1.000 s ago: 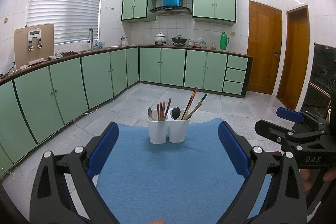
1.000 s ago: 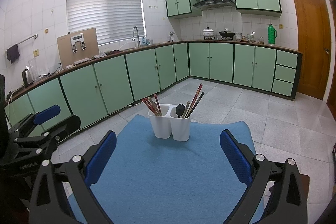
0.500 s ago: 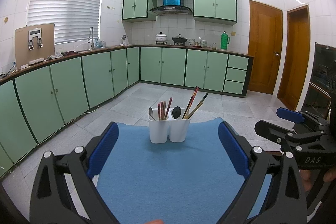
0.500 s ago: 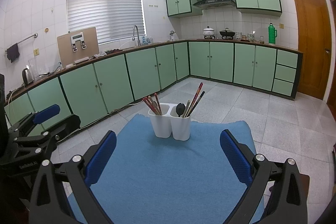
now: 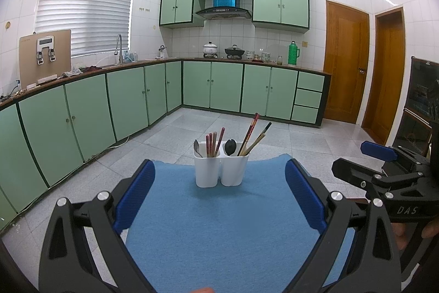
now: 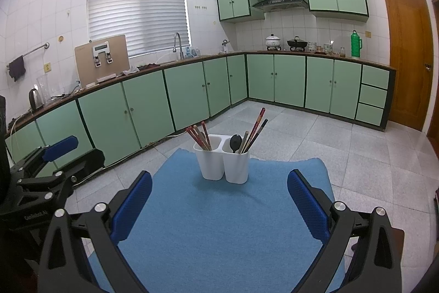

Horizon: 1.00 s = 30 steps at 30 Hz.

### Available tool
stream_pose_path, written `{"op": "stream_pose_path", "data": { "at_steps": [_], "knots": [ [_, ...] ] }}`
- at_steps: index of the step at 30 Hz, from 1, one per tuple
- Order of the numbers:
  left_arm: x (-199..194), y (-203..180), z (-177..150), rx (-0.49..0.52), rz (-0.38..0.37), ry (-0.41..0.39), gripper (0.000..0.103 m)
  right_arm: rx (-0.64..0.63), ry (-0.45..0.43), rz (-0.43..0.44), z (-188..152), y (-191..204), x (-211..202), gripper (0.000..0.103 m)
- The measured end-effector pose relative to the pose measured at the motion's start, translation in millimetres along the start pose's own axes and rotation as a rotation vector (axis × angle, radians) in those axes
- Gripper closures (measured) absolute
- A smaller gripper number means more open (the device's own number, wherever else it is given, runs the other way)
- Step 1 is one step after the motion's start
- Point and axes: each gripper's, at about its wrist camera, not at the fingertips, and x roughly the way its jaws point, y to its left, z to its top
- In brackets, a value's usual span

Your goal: Organize utensils

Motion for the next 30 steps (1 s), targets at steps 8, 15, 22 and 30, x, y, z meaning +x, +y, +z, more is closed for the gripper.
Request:
{"op": "stream_pose_path", "data": {
  "at_steps": [8, 15, 22, 30],
  "knots": [
    [1.3, -0.9, 0.0, -0.005, -0.004, 0.004, 0.010, -0.001, 0.001, 0.000, 0.6, -0.3, 0.2, 0.006],
    [2.1, -1.7, 0.1, -0.006, -0.004, 0.005, 0.010, -0.002, 0.005, 0.000, 1.2, -1.8, 0.1, 0.006],
    [2.7, -2.2, 0.5, -0.002, -0.003, 0.002, 0.010, 0.001, 0.008, -0.002, 1.0, -4.2, 1.3, 0.006],
    [5.1, -6.1, 0.0, -0.003, -0.001, 0.012, 0.010, 0.003, 0.012, -0.006, 0.1, -7.1, 2.0, 0.006]
  ]
}}
